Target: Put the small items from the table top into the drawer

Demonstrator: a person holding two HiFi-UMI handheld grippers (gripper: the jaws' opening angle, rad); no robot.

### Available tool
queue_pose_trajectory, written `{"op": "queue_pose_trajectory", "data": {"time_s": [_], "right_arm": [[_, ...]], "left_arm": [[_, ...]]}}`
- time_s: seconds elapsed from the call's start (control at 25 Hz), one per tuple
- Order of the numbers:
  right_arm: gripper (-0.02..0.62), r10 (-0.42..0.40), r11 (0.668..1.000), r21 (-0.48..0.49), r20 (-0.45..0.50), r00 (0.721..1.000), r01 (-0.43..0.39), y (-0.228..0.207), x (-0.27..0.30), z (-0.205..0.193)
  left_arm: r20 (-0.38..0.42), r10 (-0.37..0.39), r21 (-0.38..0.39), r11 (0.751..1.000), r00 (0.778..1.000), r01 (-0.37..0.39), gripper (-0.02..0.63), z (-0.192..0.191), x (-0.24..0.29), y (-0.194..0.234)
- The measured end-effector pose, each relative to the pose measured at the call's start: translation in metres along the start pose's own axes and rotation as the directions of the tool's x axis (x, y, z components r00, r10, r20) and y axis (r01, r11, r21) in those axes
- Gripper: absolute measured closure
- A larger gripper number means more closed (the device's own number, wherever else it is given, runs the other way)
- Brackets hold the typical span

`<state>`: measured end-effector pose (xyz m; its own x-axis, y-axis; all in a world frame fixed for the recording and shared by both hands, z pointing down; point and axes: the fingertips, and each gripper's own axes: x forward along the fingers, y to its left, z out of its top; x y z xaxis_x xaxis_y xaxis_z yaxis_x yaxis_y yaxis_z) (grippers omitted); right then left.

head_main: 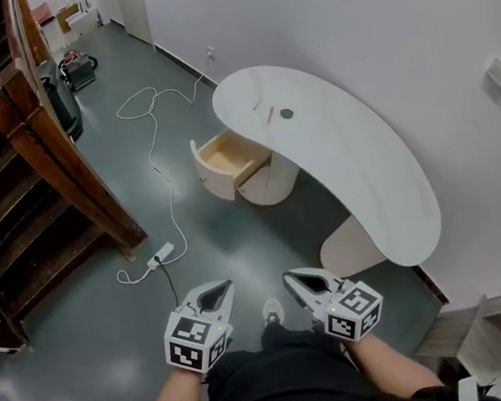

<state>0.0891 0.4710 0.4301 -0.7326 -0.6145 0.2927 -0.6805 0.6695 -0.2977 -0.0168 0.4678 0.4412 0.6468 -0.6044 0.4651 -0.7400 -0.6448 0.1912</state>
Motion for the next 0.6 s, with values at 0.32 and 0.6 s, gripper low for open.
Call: {"op": "queue_pose_trajectory", "data": {"time_s": [0.32,0.6], "right_arm": [[0.591,0.041,0.998,-0.053,0.002,0.999,-0.041,-0.078,0.031,0.051],[0.591,0.087,0.995,-0.053,-0.012,0.996,-0.088,-0.134,0.052,0.069]], "left_arm": [[0.034,0.067,0.005,0.998,0.997,-0.067,0.592,0.063,0.064,0.035],[0.004,0.104,0.007,0.995,0.995,-0.104,0.592,0.084,0.114,0.049]]}}
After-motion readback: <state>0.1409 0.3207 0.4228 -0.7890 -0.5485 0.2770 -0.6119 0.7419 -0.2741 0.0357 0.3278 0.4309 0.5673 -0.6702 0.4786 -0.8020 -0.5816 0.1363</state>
